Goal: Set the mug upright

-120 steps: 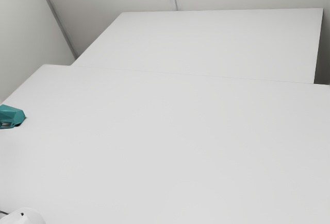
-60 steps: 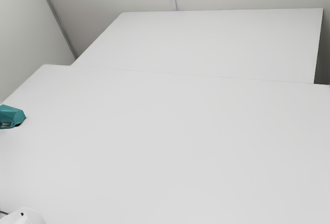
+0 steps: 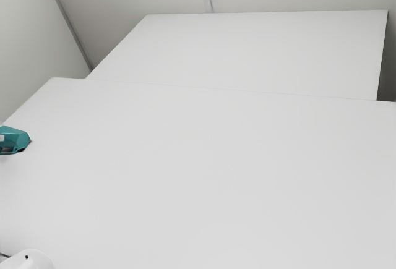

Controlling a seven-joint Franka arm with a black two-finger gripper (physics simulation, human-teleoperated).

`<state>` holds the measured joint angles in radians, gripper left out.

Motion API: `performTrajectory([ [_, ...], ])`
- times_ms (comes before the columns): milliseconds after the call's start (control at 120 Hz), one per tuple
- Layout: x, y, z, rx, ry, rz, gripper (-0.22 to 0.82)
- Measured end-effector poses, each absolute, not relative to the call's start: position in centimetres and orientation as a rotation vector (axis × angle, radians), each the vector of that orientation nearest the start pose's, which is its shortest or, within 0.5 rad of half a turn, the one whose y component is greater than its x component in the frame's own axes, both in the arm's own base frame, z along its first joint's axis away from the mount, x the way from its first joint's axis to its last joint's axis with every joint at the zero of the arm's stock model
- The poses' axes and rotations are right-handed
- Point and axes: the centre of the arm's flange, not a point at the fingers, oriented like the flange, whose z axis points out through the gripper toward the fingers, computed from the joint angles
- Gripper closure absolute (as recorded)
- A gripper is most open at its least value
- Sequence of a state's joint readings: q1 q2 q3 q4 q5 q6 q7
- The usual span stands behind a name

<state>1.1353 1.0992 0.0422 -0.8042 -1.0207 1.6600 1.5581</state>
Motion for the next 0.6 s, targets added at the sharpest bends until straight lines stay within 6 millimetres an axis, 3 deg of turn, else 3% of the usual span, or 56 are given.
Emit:
performTrajectory([
  [600,40.9,67.0,25.6,-3.182,0.252,-1.624,0.00],
])
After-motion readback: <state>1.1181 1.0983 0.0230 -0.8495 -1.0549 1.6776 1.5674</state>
